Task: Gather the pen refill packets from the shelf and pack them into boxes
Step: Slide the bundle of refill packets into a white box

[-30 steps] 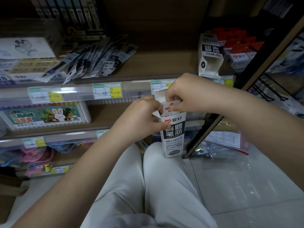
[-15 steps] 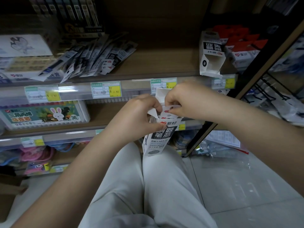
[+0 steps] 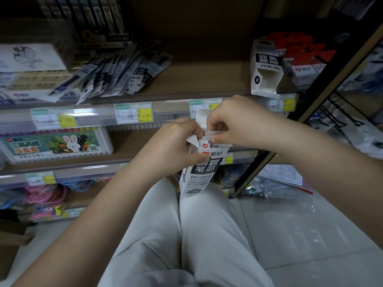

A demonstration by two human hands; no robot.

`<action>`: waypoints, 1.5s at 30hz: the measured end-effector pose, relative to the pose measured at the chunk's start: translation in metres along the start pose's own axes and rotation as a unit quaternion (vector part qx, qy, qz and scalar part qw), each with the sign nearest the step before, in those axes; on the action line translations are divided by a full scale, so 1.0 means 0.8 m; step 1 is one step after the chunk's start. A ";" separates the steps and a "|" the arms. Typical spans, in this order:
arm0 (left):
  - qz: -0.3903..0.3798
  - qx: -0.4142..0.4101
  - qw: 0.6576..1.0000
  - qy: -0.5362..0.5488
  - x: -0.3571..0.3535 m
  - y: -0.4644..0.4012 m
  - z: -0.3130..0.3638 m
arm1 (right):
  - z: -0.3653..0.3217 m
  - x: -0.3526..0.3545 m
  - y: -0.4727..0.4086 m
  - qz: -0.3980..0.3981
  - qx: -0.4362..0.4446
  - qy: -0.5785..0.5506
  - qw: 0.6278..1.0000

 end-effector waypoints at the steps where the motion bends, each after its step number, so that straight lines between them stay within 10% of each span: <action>1: 0.001 -0.001 1.000 -0.002 0.000 0.000 0.000 | -0.001 0.000 0.000 -0.002 -0.004 0.003 1.000; 17: 0.017 -0.005 1.000 0.002 -0.003 0.002 0.001 | -0.007 -0.009 -0.010 -0.029 0.006 0.001 1.000; 26: 0.069 0.031 0.993 0.087 0.007 0.011 -0.015 | 0.025 -0.001 0.006 0.112 0.043 -0.301 0.946; 36: 0.041 0.057 0.987 0.144 0.009 0.002 -0.017 | 0.036 -0.090 -0.034 -0.016 0.007 -0.430 0.903; 45: 0.080 0.026 0.996 -0.023 0.032 0.000 -0.004 | 0.029 -0.092 -0.043 0.016 0.017 -0.416 0.909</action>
Point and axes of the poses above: each hand's wrist, its own y-axis away from the middle knuckle, its own x-axis out of the back of the hand, z = x × y, the point moved 2 cm from there along -y, towards the middle knuckle, and after that the axes turned 14 degrees about -z, right-handed, at the moved point
